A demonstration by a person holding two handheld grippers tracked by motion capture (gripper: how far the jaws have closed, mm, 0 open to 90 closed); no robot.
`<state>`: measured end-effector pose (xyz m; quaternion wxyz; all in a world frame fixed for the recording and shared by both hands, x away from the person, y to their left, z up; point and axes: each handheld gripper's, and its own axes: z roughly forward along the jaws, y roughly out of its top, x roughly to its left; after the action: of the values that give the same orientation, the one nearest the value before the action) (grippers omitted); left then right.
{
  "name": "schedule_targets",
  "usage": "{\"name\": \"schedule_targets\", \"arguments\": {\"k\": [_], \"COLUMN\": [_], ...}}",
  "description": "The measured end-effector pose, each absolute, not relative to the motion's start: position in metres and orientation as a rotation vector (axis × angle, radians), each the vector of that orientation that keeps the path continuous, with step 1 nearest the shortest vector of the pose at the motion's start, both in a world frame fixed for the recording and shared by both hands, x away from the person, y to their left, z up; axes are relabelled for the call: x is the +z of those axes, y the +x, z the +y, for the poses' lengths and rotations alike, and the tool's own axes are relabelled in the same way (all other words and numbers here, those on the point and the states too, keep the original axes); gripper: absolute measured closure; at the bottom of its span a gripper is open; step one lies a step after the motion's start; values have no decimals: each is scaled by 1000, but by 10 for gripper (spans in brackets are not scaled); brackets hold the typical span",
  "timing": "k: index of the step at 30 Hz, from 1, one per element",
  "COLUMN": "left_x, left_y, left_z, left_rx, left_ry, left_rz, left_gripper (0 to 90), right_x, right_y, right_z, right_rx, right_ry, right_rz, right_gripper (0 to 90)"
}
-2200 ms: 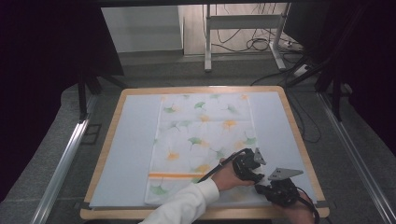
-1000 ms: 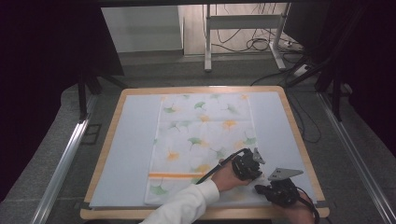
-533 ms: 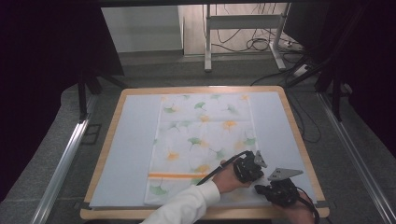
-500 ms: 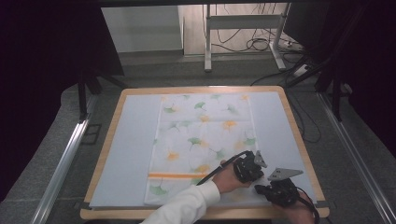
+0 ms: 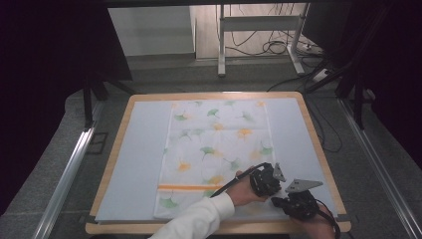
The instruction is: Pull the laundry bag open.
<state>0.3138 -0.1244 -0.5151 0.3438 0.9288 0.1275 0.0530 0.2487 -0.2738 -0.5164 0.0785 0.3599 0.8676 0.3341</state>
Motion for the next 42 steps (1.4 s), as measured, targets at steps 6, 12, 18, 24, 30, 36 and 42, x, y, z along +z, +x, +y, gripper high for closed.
{"name": "schedule_targets", "arguments": {"k": [6,12,18,24,30,36,42], "left_x": [-515,-515,-515,-516,-517,-516,-515], "left_y": [314,314,314,316,317,312,312], "left_z": [-124,-120,-114,-112,-113,-116,-112], "left_rx": [144,149,144,120,108,182,173], "left_ry": [2410,2408,2397,2382,2372,2410,2408], "left_rz": [347,369,368,375,370,330,339], "left_gripper": [900,900,900,900,900,900,900], "right_x": [-516,-516,-517,-515,-512,-516,-517], "right_y": [249,249,252,254,261,264,266], "right_z": [-274,-274,-275,-279,-275,-276,-281], "right_rx": [1000,997,1014,1021,969,972,1010], "right_ry": [1077,1092,1138,1175,1210,1295,1346], "right_rz": [2597,2597,2603,2562,2506,2487,2493], "right_gripper": [889,892,893,892,892,894,896]}}
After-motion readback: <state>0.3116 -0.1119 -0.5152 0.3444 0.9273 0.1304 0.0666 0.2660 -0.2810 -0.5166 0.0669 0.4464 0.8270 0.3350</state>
